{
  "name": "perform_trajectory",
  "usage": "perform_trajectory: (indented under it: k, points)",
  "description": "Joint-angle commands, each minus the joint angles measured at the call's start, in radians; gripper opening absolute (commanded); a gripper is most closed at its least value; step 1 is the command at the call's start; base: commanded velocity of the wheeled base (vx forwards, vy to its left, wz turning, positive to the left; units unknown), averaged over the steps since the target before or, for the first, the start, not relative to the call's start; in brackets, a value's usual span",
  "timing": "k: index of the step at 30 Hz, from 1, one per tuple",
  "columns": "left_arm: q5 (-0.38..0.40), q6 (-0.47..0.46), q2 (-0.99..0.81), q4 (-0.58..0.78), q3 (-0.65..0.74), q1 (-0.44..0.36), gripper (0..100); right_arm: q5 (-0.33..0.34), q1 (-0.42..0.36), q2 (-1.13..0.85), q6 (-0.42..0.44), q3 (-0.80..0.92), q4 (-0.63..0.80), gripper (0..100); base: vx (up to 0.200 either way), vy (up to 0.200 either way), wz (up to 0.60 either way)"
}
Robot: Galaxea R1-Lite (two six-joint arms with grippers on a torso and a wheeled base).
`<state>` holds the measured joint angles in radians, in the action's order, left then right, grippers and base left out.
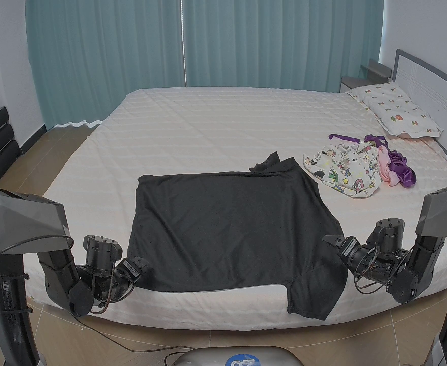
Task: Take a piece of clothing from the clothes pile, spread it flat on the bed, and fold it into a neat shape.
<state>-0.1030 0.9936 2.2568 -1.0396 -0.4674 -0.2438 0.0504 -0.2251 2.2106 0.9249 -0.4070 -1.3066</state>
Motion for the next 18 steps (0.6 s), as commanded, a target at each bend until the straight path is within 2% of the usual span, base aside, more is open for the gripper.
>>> perform_trajectory:
  k: [1,2,3,7,11,18]
  points:
    - [0.0,0.0,0.024,0.001,-0.014,-0.008,100,0.0,0.0,0.006,0.0,-0.003,0.0,100,0.0,0.0,0.0]
    - [0.0,0.0,0.024,0.001,-0.014,-0.008,100,0.0,0.0,0.006,0.0,-0.001,0.0,100,0.0,0.0,0.0]
    - [0.0,0.0,0.023,0.004,-0.013,-0.009,0,0.0,0.001,0.006,0.0,0.001,0.0,100,0.0,0.0,0.0]
    - [-0.004,0.0,0.021,0.004,0.001,-0.014,0,-0.001,0.001,0.012,0.0,0.001,0.0,100,0.0,0.0,0.0]
    - [-0.052,0.01,0.013,0.0,0.056,-0.026,0,-0.004,0.003,0.017,-0.005,0.002,0.0,100,0.0,0.0,0.0]
    - [-0.055,0.011,-0.019,-0.004,0.104,-0.017,0,-0.004,0.009,0.02,-0.008,0.005,0.0,100,0.0,0.0,0.0]
